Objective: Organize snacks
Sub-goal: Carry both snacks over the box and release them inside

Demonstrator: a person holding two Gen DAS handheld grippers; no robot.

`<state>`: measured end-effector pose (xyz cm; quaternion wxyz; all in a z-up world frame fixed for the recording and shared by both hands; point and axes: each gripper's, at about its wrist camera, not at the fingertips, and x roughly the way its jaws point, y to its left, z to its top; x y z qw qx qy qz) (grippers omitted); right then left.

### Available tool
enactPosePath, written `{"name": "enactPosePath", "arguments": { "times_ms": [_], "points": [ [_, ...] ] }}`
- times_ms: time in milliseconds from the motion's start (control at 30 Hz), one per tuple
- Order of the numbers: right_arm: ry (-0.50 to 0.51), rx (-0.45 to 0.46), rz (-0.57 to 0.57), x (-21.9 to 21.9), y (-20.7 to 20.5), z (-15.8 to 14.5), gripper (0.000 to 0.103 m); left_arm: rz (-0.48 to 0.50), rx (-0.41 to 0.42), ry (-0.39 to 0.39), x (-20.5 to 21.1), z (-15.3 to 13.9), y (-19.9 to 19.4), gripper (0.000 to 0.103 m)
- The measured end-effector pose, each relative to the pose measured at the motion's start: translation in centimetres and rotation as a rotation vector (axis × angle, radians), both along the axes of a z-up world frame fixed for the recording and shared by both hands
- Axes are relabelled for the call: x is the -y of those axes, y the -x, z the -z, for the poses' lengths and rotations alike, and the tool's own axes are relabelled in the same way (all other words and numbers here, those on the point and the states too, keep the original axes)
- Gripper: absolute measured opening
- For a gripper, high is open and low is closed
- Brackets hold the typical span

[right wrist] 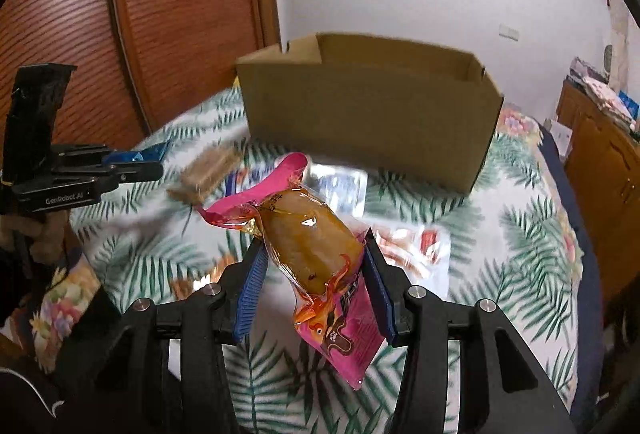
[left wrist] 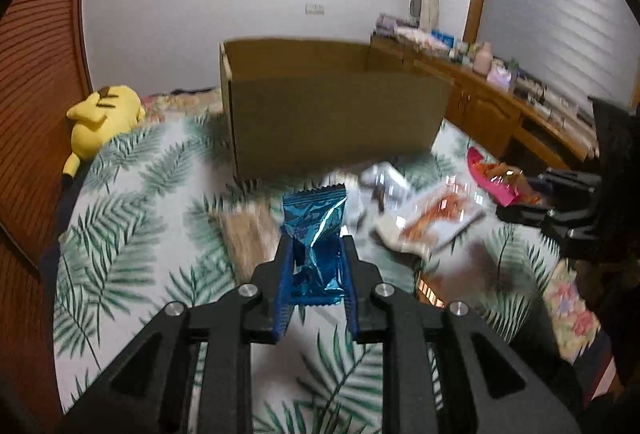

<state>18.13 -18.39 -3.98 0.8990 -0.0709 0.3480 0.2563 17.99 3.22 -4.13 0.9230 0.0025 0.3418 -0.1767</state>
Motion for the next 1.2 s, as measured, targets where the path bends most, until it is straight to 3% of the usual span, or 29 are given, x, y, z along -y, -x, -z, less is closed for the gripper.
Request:
{"name": "enactPosePath", "arguments": {
  "times_ms": [367, 700, 900, 1200],
  "points": [
    [-0.059, 0.121, 0.006, 0.5, -5.2, -4.3, 0.049, -0.011, 0.112, 0.04, 1.3, -4.5, -4.9, 0.02],
    [-0.08, 0.235, -0.045, -1.0, -11.0, -7.6, 0.049, 0.005, 0.188, 0.063, 2.9, -7.8, -11.6, 0.02],
    [-0.041, 0.253, -0.083, -2.6, -15.0, -6.7, 0.049, 0.012, 0.193, 0.063, 3.5, -7.5, -15.9, 0.02],
    [-0.076, 0.221, -0.068, -3.0, -19.5, -4.0, 0.049, -0.007, 0.188, 0.066, 3.8, -5.4, -20.3, 0.02]
  ]
}}
